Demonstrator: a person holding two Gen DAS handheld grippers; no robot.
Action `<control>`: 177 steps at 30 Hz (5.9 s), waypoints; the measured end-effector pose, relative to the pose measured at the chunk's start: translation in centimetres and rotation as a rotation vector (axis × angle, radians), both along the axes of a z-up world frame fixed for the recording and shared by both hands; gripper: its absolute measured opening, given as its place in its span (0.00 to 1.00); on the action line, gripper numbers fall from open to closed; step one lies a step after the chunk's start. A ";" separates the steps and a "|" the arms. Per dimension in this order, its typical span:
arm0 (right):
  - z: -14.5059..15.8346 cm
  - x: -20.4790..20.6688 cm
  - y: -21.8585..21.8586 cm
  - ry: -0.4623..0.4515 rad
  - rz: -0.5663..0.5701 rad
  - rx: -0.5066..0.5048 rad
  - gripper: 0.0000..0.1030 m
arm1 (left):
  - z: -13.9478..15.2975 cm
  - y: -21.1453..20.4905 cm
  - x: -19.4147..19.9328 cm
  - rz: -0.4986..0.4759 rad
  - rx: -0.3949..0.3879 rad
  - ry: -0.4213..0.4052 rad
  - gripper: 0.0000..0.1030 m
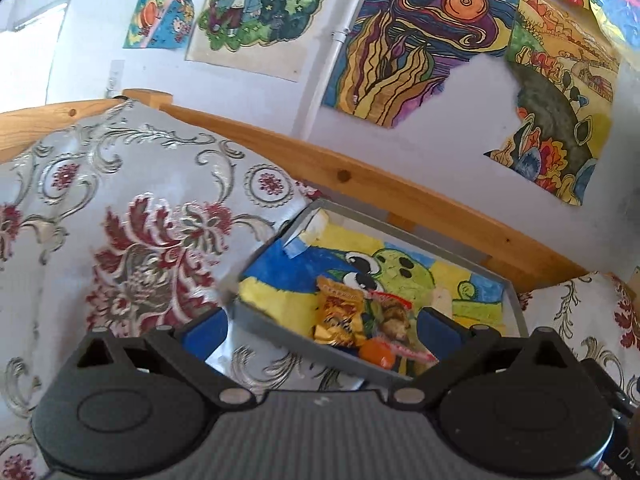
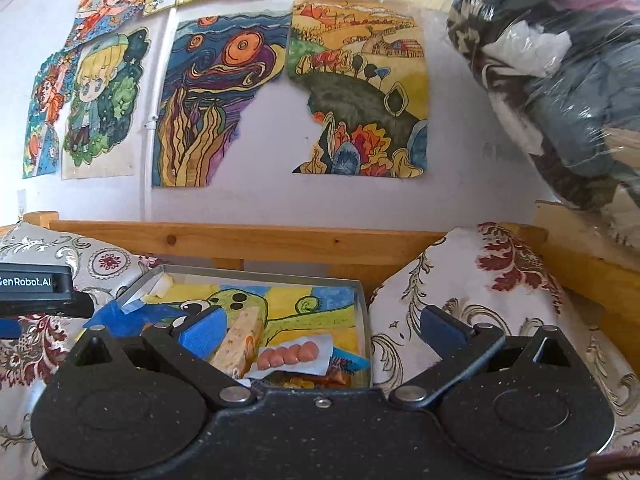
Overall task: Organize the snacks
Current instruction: 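Lower the gold bag and sausages into the tray and open both tools, then move both tools back over the milk stick and round biscuit, then lower the right tool onto the blue milk stick while the left tool lowers onto the biscuit, then close the left tool on the round biscuit while the right tool closes on the milk stick, then lift the biscuit and milk stick and carry them over the grey tray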
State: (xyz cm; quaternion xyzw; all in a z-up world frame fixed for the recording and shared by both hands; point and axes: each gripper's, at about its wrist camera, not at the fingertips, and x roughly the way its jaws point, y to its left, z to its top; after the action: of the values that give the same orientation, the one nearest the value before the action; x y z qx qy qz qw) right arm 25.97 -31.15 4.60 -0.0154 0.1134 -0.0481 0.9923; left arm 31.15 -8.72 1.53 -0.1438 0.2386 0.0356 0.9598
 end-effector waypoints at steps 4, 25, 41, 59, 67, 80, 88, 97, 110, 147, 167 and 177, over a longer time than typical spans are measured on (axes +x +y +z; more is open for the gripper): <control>-0.2 -1.6 0.3 0.010 0.011 -0.015 0.99 | -0.3 0.4 -2.0 0.007 -0.005 0.013 0.99; -2.3 -9.5 2.8 0.105 0.091 -0.065 0.99 | -2.2 1.3 -9.0 -0.053 0.106 0.062 0.99; -4.3 -11.3 2.9 0.272 0.048 -0.024 0.99 | -5.8 1.6 -12.6 -0.109 0.170 0.165 0.99; -7.5 -9.8 4.5 0.515 0.101 -0.039 0.99 | -8.3 2.6 -13.4 -0.111 0.253 0.258 0.99; -8.3 -9.5 4.9 0.568 0.112 -0.057 0.99 | -9.1 2.8 -13.4 -0.113 0.286 0.288 0.99; -7.8 -8.8 4.0 0.582 0.095 -0.016 0.99 | -9.9 2.4 -12.9 -0.155 0.314 0.309 0.99; -6.7 -6.8 3.5 0.530 0.129 -0.041 0.99 | -10.2 1.3 -11.8 -0.221 0.317 0.290 0.99; -5.8 -3.8 1.6 0.395 0.189 -0.092 0.99 | -10.9 -0.7 -9.9 -0.328 0.318 0.258 0.99; -8.6 -0.3 0.4 0.404 0.294 -0.034 0.99 | -12.2 -5.7 -6.5 -0.640 0.471 0.170 0.99; -11.3 1.7 1.6 0.482 0.348 0.000 0.52 | -11.9 -6.4 0.1 -1.187 0.424 0.339 0.58; -12.0 2.1 2.6 0.477 0.347 -0.082 0.32 | -10.9 -5.8 -0.1 -1.064 0.358 0.354 0.49; -12.0 2.1 2.6 0.471 0.347 -0.093 0.27 | -9.5 -5.5 -0.7 -0.897 0.356 0.345 0.49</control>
State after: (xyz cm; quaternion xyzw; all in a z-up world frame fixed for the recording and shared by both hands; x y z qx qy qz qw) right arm 28.02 -28.56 -7.39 -0.0906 0.3341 0.1220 0.9302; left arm 30.49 -14.24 -7.93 0.1462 0.4220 -0.3165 0.8369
